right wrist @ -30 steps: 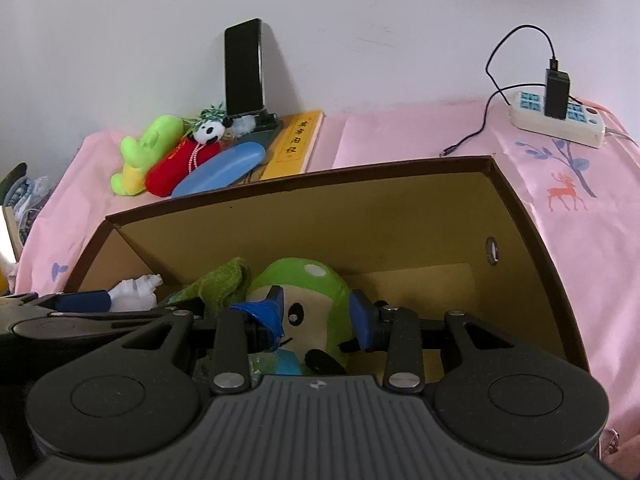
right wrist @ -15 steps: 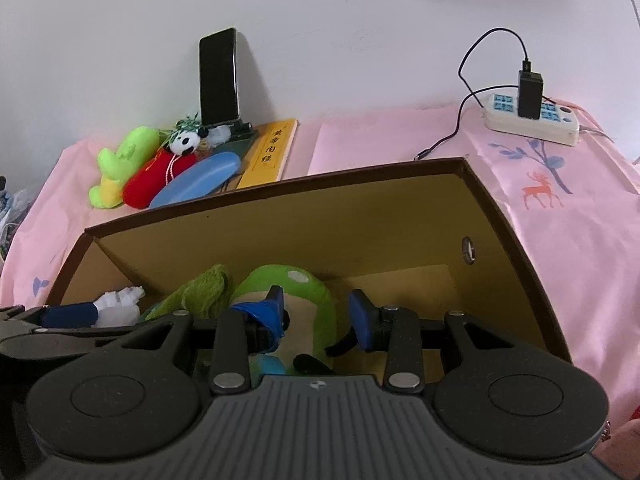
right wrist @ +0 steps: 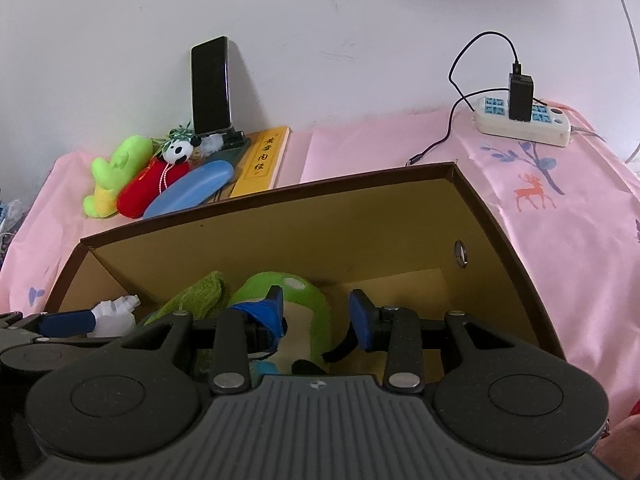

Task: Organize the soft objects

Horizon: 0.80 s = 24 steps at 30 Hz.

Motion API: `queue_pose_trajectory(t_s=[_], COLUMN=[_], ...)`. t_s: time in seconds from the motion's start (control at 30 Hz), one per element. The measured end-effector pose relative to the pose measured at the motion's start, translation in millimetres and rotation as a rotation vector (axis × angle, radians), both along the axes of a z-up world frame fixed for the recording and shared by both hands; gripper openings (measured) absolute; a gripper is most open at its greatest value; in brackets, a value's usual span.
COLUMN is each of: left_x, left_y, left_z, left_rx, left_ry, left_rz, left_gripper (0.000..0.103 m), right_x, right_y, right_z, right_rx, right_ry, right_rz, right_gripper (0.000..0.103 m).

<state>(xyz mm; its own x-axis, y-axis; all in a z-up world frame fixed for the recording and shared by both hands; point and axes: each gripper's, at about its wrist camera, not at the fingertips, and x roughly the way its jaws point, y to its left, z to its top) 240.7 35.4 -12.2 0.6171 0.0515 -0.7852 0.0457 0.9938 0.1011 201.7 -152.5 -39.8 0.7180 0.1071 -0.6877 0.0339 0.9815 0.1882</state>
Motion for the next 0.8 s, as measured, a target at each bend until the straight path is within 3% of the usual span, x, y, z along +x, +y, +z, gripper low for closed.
queue_pose_trajectory(t_s=[0.43,0.8], left_x=[1.2,-6.3], left_y=[4.5,7.8], left_z=[0.8,12.2], left_rx=[-0.024,-0.004], left_ry=[0.007,-0.015], left_rz=[0.022,0.048], left_gripper=[0.093,0.093], right_x=[4.8,-4.6], right_y=[2.8,2.4], right_z=[-1.7,12.4], right_rx=[-0.015,-0.041], right_ry=[0.041,0.021], right_rz=[0.005,-0.008], right_gripper=[0.020,0.020])
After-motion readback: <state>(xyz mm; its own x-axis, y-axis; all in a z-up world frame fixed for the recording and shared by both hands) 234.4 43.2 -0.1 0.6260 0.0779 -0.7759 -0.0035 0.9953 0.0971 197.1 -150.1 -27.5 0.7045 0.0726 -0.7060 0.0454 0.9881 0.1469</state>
